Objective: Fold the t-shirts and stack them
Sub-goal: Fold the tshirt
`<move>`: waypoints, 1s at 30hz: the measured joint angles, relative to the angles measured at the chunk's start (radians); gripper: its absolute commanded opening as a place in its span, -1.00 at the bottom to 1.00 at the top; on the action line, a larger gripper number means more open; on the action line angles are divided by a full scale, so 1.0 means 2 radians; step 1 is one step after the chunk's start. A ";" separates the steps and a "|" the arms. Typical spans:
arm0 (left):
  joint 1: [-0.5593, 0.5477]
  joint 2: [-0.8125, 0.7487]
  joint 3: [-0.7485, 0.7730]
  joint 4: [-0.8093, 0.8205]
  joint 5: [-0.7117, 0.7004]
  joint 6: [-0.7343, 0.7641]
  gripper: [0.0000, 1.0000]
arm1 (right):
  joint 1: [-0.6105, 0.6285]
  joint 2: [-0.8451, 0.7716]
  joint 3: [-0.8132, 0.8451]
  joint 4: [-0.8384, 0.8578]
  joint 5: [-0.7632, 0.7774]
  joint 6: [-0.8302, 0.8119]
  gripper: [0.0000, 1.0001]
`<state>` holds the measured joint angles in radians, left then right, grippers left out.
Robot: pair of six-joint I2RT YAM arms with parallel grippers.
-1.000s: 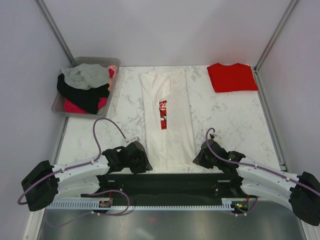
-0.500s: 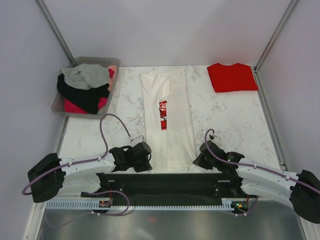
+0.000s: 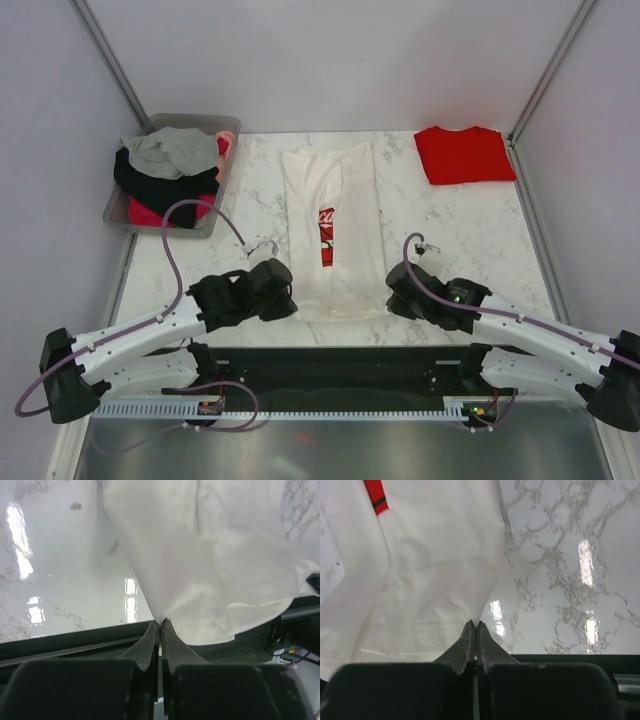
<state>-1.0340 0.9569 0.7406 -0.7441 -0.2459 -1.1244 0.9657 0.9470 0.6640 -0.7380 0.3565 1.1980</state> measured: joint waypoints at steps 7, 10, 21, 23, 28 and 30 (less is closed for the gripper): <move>0.144 0.067 0.108 -0.002 0.010 0.099 -0.96 | -0.093 0.125 0.143 0.006 0.028 -0.092 -1.00; 0.190 0.114 0.150 0.014 0.025 0.137 -0.96 | -0.133 0.190 0.200 0.023 0.027 -0.138 -1.00; 0.293 0.309 0.244 0.065 0.093 0.197 -0.96 | -0.234 0.376 0.339 0.070 -0.027 -0.248 -1.00; 0.305 0.336 0.263 0.070 0.101 0.205 -0.96 | -0.242 0.396 0.356 0.074 -0.036 -0.260 -1.00; 0.327 0.384 0.310 0.075 0.115 0.221 -0.96 | -0.257 0.435 0.391 0.083 -0.051 -0.279 -1.00; 0.333 0.403 0.331 0.078 0.120 0.227 -0.96 | -0.263 0.449 0.401 0.089 -0.056 -0.284 -1.00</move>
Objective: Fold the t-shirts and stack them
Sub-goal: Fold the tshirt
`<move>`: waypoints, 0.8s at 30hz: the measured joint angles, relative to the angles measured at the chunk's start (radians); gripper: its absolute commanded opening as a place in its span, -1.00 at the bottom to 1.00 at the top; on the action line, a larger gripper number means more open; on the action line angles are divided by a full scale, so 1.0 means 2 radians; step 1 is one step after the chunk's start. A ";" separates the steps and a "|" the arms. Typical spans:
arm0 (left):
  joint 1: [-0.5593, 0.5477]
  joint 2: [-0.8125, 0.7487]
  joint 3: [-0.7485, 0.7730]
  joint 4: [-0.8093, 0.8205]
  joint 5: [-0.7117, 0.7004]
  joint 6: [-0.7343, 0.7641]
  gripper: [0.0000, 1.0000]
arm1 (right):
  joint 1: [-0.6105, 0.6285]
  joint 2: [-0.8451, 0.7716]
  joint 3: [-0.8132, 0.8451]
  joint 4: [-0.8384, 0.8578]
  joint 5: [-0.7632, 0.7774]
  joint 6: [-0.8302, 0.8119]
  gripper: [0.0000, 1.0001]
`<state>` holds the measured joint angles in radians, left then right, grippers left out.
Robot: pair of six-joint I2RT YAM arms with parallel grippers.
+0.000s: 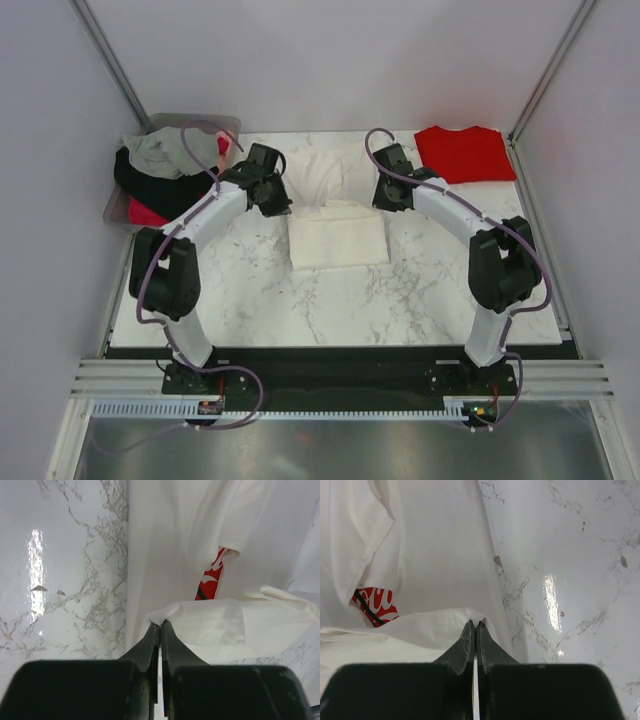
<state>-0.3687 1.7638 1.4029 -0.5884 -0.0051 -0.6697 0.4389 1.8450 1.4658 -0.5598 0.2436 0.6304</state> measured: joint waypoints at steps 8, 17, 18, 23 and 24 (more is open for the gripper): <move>0.013 0.063 0.040 0.008 0.017 0.014 -0.96 | -0.020 0.062 0.047 0.010 -0.018 -0.011 -1.00; 0.029 0.144 0.085 0.005 0.031 0.027 -0.04 | -0.034 0.134 0.099 0.002 -0.039 -0.019 -0.14; 0.034 0.157 0.101 0.001 0.034 0.031 0.15 | -0.039 0.146 0.116 0.001 -0.041 -0.017 0.29; 0.065 0.237 0.242 -0.049 0.061 0.037 0.37 | -0.074 0.191 0.208 -0.029 -0.053 -0.014 0.51; 0.070 0.236 0.249 -0.053 0.060 0.039 0.37 | -0.079 0.184 0.209 -0.029 -0.053 -0.014 0.50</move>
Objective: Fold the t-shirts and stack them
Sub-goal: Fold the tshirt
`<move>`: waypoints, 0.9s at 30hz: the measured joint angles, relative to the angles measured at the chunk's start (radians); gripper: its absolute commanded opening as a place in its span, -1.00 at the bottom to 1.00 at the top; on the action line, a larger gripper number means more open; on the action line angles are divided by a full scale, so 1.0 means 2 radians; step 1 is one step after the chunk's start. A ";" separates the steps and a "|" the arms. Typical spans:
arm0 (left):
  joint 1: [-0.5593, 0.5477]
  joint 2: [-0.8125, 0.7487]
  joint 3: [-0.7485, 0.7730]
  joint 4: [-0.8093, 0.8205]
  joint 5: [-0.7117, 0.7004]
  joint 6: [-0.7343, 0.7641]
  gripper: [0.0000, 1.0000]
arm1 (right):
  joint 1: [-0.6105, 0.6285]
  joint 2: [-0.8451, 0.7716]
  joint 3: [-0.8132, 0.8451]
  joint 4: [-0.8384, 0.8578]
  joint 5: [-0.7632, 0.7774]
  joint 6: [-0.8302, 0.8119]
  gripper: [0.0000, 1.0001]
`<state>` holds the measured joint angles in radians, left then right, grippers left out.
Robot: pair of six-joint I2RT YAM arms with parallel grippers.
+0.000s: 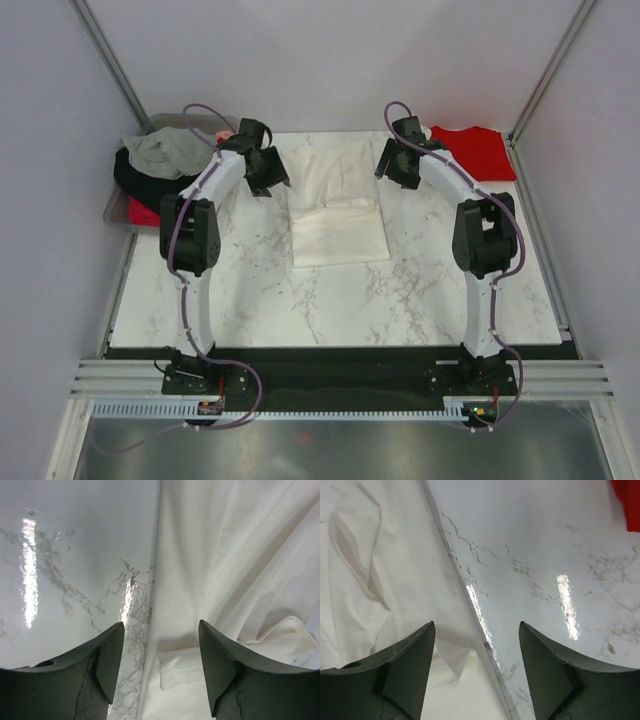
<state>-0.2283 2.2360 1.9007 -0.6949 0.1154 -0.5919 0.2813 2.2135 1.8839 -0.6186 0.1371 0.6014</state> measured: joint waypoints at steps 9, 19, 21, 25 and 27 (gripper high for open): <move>0.003 -0.245 -0.208 -0.014 0.014 0.013 0.31 | 0.094 -0.220 -0.178 0.035 0.005 0.001 0.41; -0.001 -0.551 -0.484 -0.036 0.021 0.050 0.31 | 0.174 -0.111 -0.200 0.063 -0.020 0.006 0.34; -0.001 -0.603 -0.519 -0.028 0.022 0.052 0.32 | 0.172 -0.082 -0.185 0.058 -0.016 0.002 0.33; -0.001 -0.703 -0.545 -0.018 0.023 0.056 0.36 | 0.168 -0.037 -0.128 0.040 -0.011 -0.012 0.33; -0.001 -0.738 -0.545 -0.003 0.022 0.056 0.36 | 0.165 -0.020 -0.092 0.036 -0.008 -0.019 0.32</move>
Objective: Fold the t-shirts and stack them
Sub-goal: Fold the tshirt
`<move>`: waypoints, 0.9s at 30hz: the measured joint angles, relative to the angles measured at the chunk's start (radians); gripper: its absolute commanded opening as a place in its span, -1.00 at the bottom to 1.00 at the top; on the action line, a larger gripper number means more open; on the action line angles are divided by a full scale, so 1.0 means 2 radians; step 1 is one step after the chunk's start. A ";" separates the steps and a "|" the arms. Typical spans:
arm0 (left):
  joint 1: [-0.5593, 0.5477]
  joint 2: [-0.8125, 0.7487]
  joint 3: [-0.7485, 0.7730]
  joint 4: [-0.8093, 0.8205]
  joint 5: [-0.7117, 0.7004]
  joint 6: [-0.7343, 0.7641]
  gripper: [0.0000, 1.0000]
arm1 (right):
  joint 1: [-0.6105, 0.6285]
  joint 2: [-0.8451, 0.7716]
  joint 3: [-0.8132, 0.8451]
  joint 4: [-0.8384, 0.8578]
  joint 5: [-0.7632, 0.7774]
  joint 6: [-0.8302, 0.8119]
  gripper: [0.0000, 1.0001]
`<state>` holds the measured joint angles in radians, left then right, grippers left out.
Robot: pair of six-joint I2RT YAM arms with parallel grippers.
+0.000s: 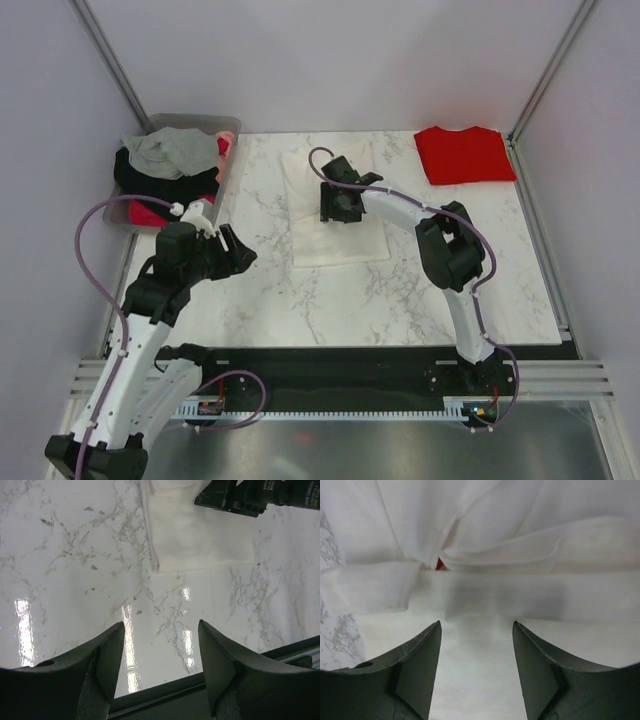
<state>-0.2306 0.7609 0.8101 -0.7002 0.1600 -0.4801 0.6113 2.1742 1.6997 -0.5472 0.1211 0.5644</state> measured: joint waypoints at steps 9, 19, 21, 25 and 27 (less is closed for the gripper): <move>0.000 -0.010 -0.006 0.022 0.003 0.000 0.34 | -0.022 0.080 0.159 -0.035 0.014 -0.025 0.33; 0.000 -0.005 -0.009 0.023 0.004 0.000 0.34 | -0.085 0.129 0.311 -0.043 0.002 -0.035 0.40; 0.000 -0.003 -0.009 0.023 0.004 0.000 0.35 | -0.093 0.077 0.243 -0.032 0.009 -0.040 0.40; 0.000 0.018 -0.010 0.026 0.005 -0.001 0.31 | -0.101 -0.094 0.019 -0.003 0.010 -0.045 0.36; 0.000 0.039 -0.015 0.039 0.010 -0.006 0.30 | -0.106 -0.181 -0.089 0.021 -0.006 -0.040 0.36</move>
<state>-0.2314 0.8391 0.7799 -0.6216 0.1806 -0.4919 0.3988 1.8130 1.5215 -0.5049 0.1085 0.4850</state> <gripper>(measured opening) 0.655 0.684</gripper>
